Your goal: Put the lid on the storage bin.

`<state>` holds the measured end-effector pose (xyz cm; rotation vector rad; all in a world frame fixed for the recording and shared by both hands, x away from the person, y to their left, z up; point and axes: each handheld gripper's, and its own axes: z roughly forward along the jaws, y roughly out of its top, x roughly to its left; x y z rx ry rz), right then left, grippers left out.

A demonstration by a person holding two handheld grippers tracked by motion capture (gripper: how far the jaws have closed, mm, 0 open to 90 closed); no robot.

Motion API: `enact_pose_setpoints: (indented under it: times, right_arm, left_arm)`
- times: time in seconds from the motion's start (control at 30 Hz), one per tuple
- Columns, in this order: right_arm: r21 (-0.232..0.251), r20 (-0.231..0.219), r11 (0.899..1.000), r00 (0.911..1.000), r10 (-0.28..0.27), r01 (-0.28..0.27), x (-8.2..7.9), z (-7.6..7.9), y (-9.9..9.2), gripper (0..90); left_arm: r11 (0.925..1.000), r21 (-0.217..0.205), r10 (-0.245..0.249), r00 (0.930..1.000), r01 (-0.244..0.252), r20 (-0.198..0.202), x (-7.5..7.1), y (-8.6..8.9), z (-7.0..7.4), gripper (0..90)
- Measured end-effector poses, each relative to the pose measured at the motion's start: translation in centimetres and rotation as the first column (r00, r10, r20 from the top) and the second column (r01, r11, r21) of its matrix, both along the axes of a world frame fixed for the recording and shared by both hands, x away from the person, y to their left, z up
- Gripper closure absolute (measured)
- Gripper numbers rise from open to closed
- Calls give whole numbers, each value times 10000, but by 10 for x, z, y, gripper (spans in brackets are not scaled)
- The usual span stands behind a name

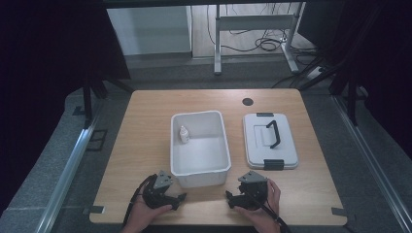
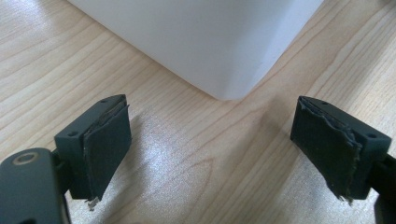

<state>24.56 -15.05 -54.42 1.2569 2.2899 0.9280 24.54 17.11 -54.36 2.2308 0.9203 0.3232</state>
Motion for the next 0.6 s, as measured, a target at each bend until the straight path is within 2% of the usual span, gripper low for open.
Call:
enact_pose_setpoints:
  times: [0.17,0.4,0.6]
  right_arm:
    - [4,8,9999,9999,-104,104,0,0,1,0]
    - [-26,38,9982,9982,-595,595,0,0,5,2]
    - [53,172,9960,9959,-890,889,-1,1,5,66]
  left_arm:
    - [10000,8,-5,10000,5,1,0,0,0,122]
    - [10000,6,-1,10000,1,5,0,0,0,122]
    - [10000,-2,1,10000,-1,-6,0,-1,0,121]
